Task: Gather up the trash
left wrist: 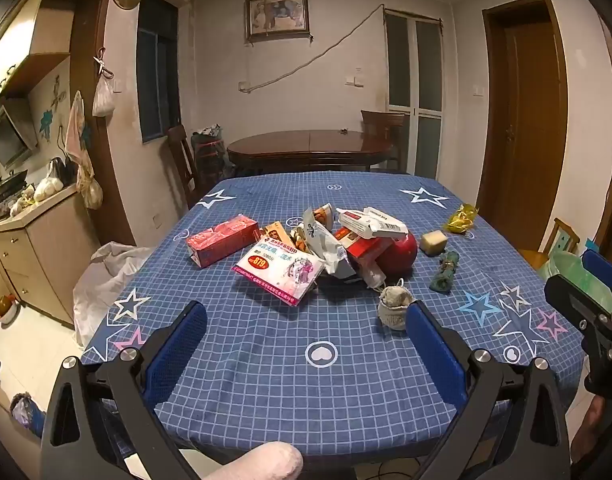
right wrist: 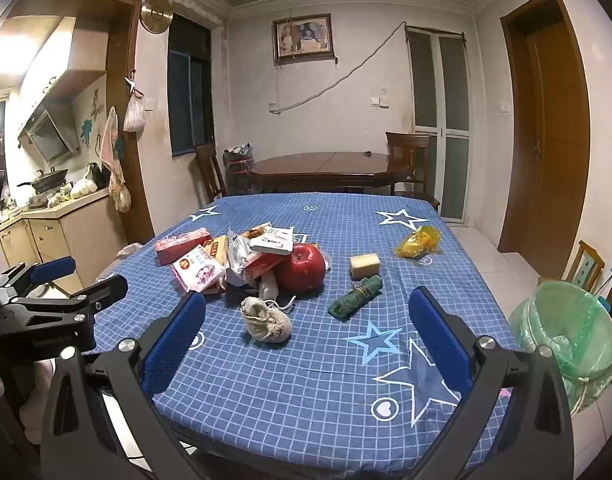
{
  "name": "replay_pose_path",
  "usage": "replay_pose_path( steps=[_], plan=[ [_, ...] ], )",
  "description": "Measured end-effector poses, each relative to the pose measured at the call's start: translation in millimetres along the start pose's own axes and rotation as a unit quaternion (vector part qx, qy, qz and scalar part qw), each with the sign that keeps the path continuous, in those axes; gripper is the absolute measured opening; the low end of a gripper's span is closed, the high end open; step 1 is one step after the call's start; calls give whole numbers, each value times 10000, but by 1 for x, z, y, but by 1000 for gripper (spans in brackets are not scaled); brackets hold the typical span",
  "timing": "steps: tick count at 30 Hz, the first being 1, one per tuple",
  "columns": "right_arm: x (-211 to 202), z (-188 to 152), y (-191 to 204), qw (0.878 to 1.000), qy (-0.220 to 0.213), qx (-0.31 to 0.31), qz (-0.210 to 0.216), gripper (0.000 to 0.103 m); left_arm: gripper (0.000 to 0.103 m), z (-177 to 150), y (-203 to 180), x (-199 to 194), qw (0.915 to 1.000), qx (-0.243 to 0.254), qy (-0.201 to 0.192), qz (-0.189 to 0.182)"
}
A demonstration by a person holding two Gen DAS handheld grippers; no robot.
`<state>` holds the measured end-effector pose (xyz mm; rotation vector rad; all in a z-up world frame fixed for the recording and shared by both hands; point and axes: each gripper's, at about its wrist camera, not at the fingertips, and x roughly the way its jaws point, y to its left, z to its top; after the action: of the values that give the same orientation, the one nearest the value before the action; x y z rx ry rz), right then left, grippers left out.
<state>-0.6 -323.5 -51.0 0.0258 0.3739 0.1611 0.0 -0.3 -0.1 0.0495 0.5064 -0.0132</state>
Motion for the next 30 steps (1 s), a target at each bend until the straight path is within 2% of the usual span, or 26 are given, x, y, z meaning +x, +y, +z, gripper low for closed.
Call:
replay_pose_path(
  steps=[30],
  plan=[
    [2,-4,-3,10000,26,-27,-23,98,99,-1,0,-1,10000,-19,28,-11]
  ],
)
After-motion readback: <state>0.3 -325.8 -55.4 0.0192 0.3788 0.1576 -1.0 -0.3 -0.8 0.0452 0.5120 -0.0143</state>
